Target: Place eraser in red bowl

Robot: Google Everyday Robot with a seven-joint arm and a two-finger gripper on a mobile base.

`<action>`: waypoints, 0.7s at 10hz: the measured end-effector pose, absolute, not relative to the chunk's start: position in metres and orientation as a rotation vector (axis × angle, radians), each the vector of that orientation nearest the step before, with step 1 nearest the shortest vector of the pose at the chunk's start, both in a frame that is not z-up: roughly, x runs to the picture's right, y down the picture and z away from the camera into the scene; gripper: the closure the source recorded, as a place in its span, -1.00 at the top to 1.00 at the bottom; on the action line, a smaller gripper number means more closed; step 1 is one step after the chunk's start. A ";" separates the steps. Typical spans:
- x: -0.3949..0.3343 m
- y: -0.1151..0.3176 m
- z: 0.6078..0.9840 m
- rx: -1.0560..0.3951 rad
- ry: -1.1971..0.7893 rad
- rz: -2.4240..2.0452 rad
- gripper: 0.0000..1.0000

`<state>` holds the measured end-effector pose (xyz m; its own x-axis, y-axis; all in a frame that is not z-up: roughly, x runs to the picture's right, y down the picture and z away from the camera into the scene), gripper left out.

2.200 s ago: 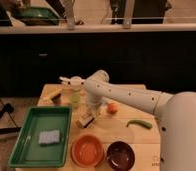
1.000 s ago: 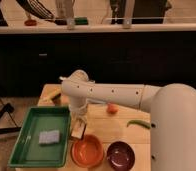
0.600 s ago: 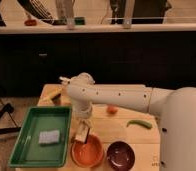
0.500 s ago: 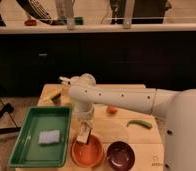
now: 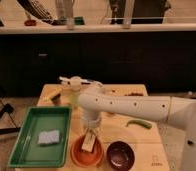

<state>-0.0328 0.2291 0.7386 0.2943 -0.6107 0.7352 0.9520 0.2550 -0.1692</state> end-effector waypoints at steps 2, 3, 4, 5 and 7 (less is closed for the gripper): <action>-0.035 0.242 0.742 -0.689 -0.635 -1.183 -1.00; -0.036 0.244 0.743 -0.691 -0.645 -1.194 -1.00; -0.040 0.246 0.745 -0.691 -0.653 -1.204 -1.00; -0.040 0.246 0.744 -0.692 -0.653 -1.204 -1.00; -0.038 0.245 0.745 -0.693 -0.651 -1.201 -0.79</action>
<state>-0.0378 0.2454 0.7446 0.2360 -0.5986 0.7655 0.9681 0.2130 -0.1319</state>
